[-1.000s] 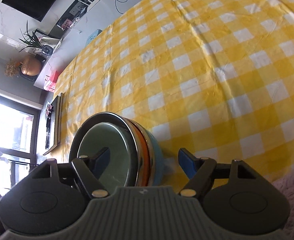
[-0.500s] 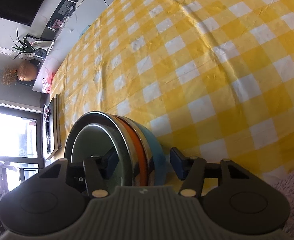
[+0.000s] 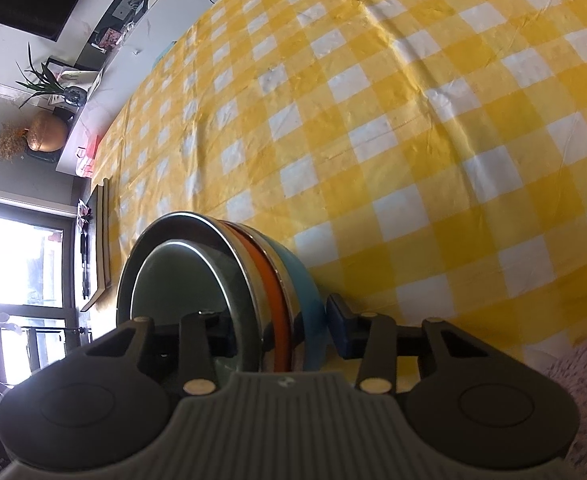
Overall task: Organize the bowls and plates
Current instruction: 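Lift the nested bowls with both grippers and carry them over the plate stack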
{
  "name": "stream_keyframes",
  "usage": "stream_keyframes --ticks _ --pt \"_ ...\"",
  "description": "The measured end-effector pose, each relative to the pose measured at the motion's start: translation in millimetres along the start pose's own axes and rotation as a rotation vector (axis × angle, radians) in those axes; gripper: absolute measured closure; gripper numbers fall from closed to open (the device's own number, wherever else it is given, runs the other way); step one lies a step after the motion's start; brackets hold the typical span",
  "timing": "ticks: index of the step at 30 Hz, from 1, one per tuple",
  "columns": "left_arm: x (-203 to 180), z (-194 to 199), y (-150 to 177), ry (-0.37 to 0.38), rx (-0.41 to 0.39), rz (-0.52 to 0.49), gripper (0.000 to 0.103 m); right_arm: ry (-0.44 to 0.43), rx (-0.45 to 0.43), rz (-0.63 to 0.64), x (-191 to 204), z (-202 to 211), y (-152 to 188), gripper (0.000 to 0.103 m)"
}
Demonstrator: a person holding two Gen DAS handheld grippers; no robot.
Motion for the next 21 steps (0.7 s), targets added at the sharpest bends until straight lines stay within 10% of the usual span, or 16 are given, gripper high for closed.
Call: stream_keyframes --ticks 21 --pt "20 59 -27 -0.022 -0.109 0.014 0.055 -0.095 0.007 0.063 60 5 -1 0.062"
Point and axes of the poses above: each gripper's, at about its wrist camera, not at the fingertips, and z roughly against the way its jaws point, x to its left, y to its underside, the point moved 2 cm from there along -z, roughly the way its jaws point, and after that the axes turned 11 degrees about -y, right-handed, at the moved point
